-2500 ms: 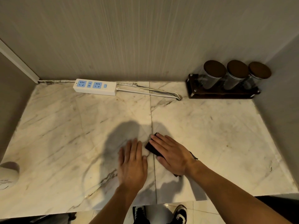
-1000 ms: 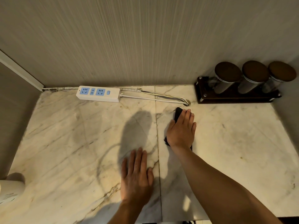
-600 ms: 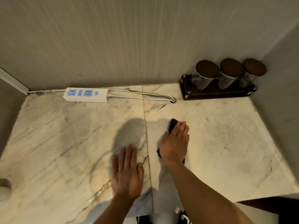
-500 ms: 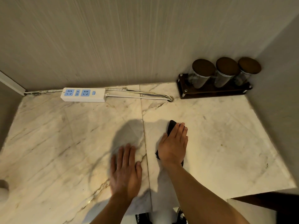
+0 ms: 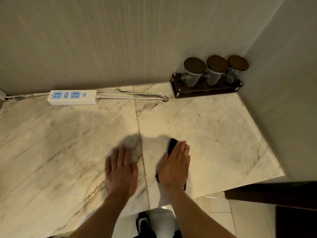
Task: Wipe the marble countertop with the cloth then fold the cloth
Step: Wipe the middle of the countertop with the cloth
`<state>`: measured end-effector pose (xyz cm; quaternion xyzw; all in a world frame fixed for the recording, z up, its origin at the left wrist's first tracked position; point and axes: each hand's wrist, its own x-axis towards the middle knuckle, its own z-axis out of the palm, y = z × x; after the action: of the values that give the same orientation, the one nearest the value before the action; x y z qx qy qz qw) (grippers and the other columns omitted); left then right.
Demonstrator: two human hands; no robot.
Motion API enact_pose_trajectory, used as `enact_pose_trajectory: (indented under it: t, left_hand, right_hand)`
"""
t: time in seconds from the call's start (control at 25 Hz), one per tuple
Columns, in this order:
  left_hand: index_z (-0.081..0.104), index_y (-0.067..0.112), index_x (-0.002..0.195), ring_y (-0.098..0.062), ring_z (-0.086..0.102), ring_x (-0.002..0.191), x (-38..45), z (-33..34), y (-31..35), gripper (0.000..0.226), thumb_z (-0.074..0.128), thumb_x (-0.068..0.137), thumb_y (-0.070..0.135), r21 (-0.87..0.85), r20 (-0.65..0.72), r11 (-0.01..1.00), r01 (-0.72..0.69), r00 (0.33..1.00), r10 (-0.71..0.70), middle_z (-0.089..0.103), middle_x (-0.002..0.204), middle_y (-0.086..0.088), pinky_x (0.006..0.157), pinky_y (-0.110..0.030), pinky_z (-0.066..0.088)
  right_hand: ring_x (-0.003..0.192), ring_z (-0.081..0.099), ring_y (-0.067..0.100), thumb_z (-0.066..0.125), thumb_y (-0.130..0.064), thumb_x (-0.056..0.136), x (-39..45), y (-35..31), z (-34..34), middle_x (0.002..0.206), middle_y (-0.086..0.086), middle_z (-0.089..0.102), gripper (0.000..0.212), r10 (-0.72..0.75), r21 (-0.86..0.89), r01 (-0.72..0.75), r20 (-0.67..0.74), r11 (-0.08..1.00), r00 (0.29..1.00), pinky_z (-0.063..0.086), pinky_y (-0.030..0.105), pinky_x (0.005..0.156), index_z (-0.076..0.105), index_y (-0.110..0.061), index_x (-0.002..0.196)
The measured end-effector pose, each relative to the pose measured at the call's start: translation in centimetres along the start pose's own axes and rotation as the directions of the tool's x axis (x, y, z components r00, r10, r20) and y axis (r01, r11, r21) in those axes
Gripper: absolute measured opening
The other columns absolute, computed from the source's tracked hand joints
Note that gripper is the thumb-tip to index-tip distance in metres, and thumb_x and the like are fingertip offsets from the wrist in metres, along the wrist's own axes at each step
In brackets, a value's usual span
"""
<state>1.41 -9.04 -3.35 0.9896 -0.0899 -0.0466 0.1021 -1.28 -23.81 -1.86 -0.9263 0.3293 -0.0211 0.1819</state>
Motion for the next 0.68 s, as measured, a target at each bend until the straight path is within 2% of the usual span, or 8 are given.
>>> enact_pose_trajectory:
  t: [0.16,0.28,0.36,0.44,0.52,0.68]
  left_hand:
    - [0.025,0.014,0.147,-0.026,0.015,0.145,-0.2,0.0,-0.2,0.062,0.016,0.093,0.043,-0.006,-0.002,1.000,-0.026,1.000,0.026,0.026,0.156,-0.009,0.117,-0.048,0.010]
    - [0.017,0.017,0.149,-0.022,0.006,0.146,-0.1,0.0,-0.4,0.059,0.015,0.096,0.042,-0.034,0.021,0.999,-0.019,1.000,0.020,0.018,0.159,-0.005,0.118,-0.046,0.004]
    - [0.018,0.017,0.149,-0.022,0.005,0.147,0.1,-0.3,-0.1,0.058,0.022,0.097,0.041,-0.076,0.038,0.997,0.005,0.999,-0.002,0.018,0.159,-0.005,0.118,-0.046,0.002]
    - [0.026,0.013,0.147,-0.025,0.009,0.146,0.3,-0.7,0.7,0.056,0.032,0.096,0.034,-0.127,0.016,0.991,0.033,0.999,-0.032,0.024,0.157,-0.008,0.118,-0.048,0.002]
    - [0.030,0.010,0.145,-0.027,0.012,0.145,0.2,-0.9,2.0,0.053,0.034,0.096,0.030,-0.152,-0.024,0.988,0.030,0.999,-0.034,0.029,0.155,-0.011,0.118,-0.048,0.001]
    - [0.024,0.006,0.147,-0.029,0.011,0.146,0.0,-0.7,5.5,0.056,0.036,0.097,0.028,-0.171,-0.031,0.984,-0.044,0.999,0.039,0.024,0.156,-0.014,0.118,-0.048,0.003]
  right_hand:
    - [0.144,0.018,0.033,0.039,-0.026,0.098,-1.5,1.0,-0.2,0.156,0.019,0.021,0.059,-0.025,0.010,0.025,0.000,1.000,1.000,0.020,0.045,0.116,0.021,0.002,0.147]
    - [0.143,0.022,0.032,0.026,-0.032,0.094,-2.2,2.1,-0.4,0.154,0.018,0.025,0.062,-0.060,-0.005,0.060,0.009,0.998,0.998,0.023,0.044,0.115,0.024,0.002,0.146]
    - [0.143,0.023,0.031,0.021,-0.035,0.093,-2.5,3.0,-0.5,0.154,0.017,0.026,0.064,-0.107,-0.023,0.108,0.020,0.994,0.994,0.023,0.043,0.115,0.025,0.001,0.146]
    - [0.142,0.027,0.031,0.022,-0.036,0.093,-2.4,4.0,-0.7,0.153,0.016,0.028,0.064,-0.166,-0.048,0.168,0.028,0.985,0.986,0.024,0.043,0.114,0.029,0.000,0.145]
    - [0.141,0.028,0.030,0.025,-0.036,0.093,-2.4,5.1,-0.9,0.153,0.015,0.029,0.063,-0.251,-0.076,0.254,0.048,0.964,0.967,0.025,0.043,0.114,0.030,-0.001,0.145]
    - [0.144,0.020,0.024,0.033,-0.037,0.093,-1.4,8.0,-1.5,0.156,0.009,0.023,0.064,-0.434,-0.076,0.444,0.120,0.893,0.893,0.021,0.043,0.115,0.025,-0.006,0.148]
